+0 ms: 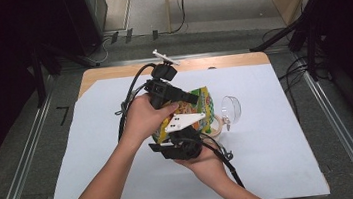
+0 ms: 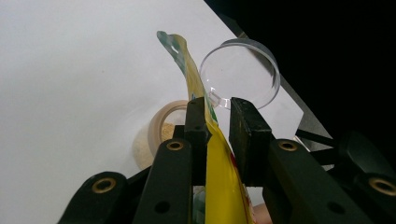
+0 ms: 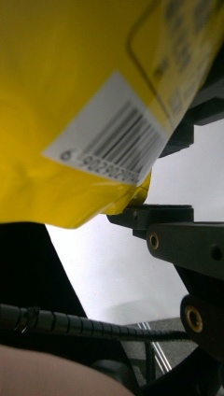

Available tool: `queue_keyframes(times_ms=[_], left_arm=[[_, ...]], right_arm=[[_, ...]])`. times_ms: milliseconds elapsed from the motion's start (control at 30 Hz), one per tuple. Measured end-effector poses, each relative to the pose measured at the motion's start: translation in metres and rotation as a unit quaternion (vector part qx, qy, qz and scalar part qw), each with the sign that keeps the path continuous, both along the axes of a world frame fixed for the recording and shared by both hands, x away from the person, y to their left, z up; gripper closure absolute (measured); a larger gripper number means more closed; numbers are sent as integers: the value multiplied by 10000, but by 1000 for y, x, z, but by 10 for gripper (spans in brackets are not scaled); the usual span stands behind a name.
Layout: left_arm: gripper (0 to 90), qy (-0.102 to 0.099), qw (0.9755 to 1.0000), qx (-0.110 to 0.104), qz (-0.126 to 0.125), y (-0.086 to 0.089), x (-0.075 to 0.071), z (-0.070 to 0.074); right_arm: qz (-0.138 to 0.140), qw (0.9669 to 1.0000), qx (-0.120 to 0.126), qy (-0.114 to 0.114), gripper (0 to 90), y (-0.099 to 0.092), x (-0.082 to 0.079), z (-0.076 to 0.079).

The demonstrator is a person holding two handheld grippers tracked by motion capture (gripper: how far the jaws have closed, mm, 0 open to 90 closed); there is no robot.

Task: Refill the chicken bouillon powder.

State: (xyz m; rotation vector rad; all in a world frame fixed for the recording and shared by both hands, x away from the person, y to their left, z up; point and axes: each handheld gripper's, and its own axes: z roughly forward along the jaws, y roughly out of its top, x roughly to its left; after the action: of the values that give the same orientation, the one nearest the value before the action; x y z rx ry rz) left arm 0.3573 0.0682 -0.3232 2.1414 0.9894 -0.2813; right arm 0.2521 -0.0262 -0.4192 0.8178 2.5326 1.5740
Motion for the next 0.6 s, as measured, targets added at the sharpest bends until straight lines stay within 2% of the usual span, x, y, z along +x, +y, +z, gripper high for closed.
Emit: queue_keyframes(times_ms=[267,600], left_arm=[[778,77,10000,-3,13,2,2,0],[777,-4,10000,98,-11,-4,0,2]], right_arm=[[-12,10000,0,95,694,2,0,2],[-86,9999,108,41,693,0,-1,1]])
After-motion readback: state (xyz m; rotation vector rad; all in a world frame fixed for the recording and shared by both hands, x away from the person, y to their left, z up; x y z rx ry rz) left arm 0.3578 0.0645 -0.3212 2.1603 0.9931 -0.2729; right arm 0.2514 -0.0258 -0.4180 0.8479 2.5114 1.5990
